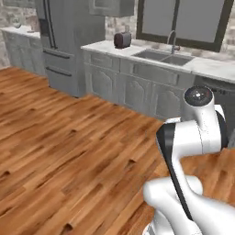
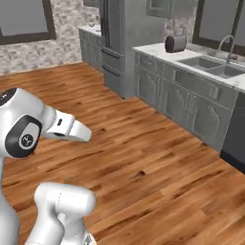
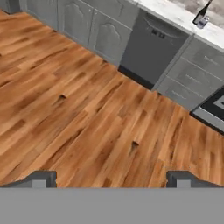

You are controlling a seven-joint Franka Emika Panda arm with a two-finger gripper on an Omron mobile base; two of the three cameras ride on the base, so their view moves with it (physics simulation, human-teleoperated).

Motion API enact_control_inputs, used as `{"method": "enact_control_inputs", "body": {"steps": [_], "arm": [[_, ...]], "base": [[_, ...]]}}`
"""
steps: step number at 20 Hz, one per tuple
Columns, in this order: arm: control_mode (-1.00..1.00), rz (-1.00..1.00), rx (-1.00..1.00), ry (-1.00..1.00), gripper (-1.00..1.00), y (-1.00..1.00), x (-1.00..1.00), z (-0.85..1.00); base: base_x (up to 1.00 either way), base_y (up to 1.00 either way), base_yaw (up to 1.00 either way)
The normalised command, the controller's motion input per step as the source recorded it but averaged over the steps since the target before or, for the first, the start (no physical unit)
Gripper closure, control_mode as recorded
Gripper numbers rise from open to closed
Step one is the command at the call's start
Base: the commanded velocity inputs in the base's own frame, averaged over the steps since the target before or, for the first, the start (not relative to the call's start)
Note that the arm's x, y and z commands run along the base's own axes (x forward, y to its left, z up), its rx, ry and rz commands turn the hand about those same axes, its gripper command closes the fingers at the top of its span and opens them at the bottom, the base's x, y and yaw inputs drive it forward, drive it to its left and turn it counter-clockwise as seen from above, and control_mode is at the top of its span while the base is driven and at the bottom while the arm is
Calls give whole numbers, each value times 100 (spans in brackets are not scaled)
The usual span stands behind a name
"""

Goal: Move the drinks to the dining counter.

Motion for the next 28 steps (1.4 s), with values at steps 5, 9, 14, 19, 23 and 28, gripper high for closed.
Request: {"method": "enact_control_inputs", "body": {"steps": [5, 9, 14, 19, 23, 28], "arm": [[100, 0, 0, 0, -100, 0, 0, 0], [100, 0, 0, 0, -100, 0, 0, 0], [100, 0, 0, 0, -100, 0, 0, 0], [100, 0, 0, 0, -100, 0, 0, 0], [100, 0, 0, 0, -100, 0, 0, 0], [100, 0, 0, 0, -100, 0, 0, 0]], "base": [[0, 11, -99], [28, 7, -87], [100, 25, -38], [100, 4, -15], [100, 1, -10], [100, 11, -10]]}}
